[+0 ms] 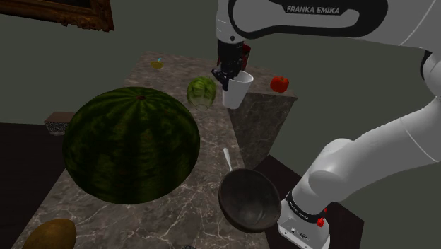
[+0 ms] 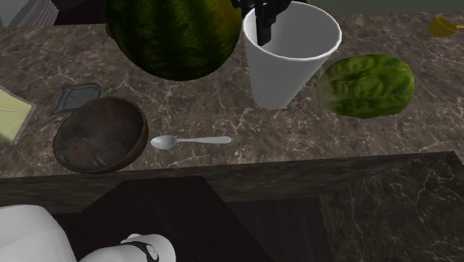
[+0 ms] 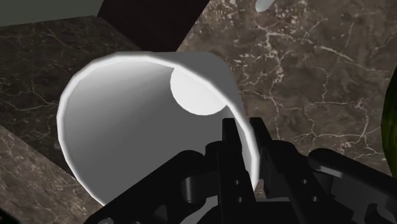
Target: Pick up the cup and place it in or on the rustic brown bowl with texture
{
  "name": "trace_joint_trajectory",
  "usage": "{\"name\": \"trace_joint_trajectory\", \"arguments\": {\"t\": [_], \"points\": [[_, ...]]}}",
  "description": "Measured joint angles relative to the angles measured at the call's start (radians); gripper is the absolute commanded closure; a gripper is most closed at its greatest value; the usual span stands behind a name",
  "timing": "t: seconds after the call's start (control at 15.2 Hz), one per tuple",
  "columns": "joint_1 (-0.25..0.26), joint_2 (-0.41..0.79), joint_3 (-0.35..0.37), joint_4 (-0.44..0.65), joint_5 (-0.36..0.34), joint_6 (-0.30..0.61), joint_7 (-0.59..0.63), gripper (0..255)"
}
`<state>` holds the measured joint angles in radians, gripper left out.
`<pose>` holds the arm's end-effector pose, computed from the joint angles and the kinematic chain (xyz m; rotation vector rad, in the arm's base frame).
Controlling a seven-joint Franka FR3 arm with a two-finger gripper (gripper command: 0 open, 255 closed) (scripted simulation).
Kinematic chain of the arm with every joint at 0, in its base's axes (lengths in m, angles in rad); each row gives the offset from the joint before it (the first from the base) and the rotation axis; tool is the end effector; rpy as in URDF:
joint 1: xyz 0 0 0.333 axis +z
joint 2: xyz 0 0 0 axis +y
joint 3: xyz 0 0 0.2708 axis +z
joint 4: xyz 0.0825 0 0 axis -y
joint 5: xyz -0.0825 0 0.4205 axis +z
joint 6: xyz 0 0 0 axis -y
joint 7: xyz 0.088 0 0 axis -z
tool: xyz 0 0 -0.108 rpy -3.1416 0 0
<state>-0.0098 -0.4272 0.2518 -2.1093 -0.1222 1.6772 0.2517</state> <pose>0.4664 0.1136 0.5357 2.9183 -0.0267 0.0520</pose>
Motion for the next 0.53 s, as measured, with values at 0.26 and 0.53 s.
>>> {"name": "trace_joint_trajectory", "arguments": {"t": [0.26,0.53], "points": [[0.039,-0.093,0.043,-0.059,0.043,-0.040,0.058,255],[0.079,-0.175,0.089,-0.091,0.092,-0.097,0.117,255]]}}
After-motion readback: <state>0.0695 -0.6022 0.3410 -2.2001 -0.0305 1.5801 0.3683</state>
